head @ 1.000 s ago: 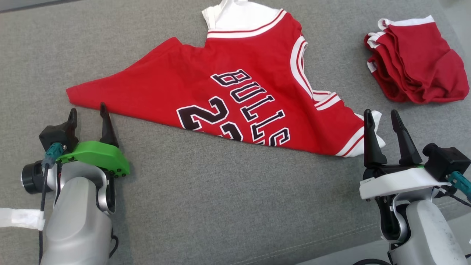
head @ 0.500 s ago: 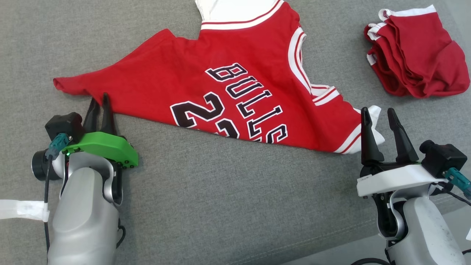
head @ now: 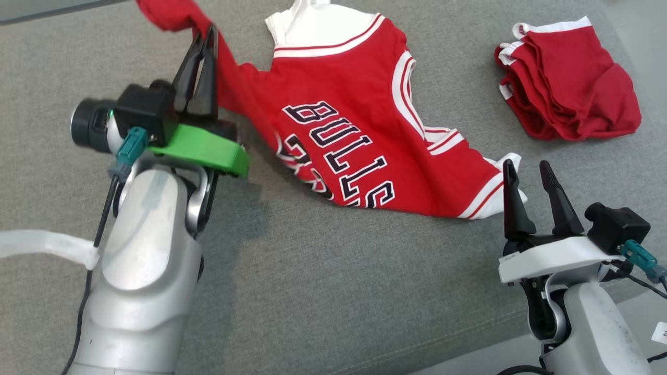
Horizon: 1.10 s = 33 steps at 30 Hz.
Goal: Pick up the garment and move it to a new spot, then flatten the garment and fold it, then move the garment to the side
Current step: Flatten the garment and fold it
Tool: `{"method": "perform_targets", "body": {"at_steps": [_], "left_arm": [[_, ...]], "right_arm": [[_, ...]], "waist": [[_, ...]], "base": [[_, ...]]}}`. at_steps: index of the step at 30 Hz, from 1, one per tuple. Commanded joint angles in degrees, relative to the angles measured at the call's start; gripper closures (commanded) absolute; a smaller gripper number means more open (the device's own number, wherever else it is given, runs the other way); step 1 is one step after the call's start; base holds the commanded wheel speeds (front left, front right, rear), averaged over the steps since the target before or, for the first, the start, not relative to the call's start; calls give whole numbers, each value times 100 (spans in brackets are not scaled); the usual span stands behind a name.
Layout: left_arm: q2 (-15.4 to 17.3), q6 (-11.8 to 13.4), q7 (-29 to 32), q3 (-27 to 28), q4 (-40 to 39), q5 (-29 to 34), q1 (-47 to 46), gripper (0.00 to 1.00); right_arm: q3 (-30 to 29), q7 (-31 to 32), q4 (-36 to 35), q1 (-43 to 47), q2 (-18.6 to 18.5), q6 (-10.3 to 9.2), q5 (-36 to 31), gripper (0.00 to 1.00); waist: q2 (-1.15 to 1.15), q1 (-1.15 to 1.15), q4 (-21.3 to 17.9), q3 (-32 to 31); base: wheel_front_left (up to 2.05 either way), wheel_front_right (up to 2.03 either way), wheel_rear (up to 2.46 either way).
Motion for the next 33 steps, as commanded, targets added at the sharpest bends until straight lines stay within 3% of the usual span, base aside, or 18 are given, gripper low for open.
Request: {"method": "perform_targets", "body": {"at_steps": [1,8,13,14,15,18,21,27,33], "left_arm": [[14,87,-1,-142,-209,-12,-254,100],[9,173,-1,-612,-474,91,-857,100],[14,101,0,-1803,27,-318,-999,100],[20,92,2,-2076,256,-490,-944,67],[22,78,56,-2382,520,-616,-892,0],[19,220,9,-3052,1129,-1200,-753,0],[20,367,-6,-3223,1411,-1487,-619,0],[62,704,-7,-2765,1552,-1541,-458,0],[260,859,-8,-2387,1792,-1254,-752,0]], "right_arm": [[16,-15,29,24,-9,-1,57,0],[21,-15,104,107,-1,-1,114,0],[124,-15,206,134,2,-1,191,0],[137,-15,238,113,0,-1,200,0],[168,-15,280,88,1,-1,218,0],[222,-15,380,-18,-2,-1,243,0],[128,-15,385,41,1,-1,222,0],[2,-15,361,64,1,-1,132,0],[131,-15,282,-109,-1,-1,178,0]], "waist": [[0,0,-93,-107],[0,0,-218,-246],[0,0,-288,-246],[0,0,-305,-241],[0,0,-328,-234],[0,0,-380,-226],[0,0,-311,-257],[0,0,-87,-231],[0,0,-105,10]], "base": [[0,0,0],[0,0,0],[0,0,0],[0,0,0],[0,0,0],[0,0,0],[0,0,0],[0,0,0],[0,0,0]]}}
